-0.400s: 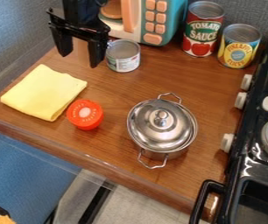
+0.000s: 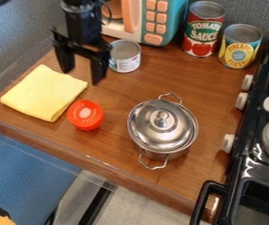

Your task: Moved the tomato to the top right of the table

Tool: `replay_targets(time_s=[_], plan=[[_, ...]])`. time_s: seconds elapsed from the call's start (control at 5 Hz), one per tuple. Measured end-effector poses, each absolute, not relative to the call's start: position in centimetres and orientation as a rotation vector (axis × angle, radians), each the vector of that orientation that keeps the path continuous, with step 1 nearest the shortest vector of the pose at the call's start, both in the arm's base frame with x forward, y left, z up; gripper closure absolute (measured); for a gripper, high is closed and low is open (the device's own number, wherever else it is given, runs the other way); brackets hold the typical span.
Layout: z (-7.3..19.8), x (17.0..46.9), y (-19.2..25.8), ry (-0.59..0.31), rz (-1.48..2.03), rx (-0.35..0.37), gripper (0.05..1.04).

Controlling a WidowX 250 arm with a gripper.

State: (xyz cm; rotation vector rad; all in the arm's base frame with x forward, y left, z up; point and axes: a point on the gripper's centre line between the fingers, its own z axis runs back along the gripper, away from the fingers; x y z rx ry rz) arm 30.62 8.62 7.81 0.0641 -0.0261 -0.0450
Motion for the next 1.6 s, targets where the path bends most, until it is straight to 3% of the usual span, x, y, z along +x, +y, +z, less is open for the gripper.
replay_targets(time_s=[0.4, 1.0, 1.4, 1.6], plan=[[8.4, 28.3, 6.0, -0.04, -0.121, 0.056, 0.083], [4.6, 26.6, 6.1, 0.004, -0.17, 0.154, 0.083], [2.6, 26.3, 6.4, 0.046, -0.165, 0.169, 0.091], [2.6, 26.5, 6.3, 0.042, -0.177, 0.159, 0.156]])
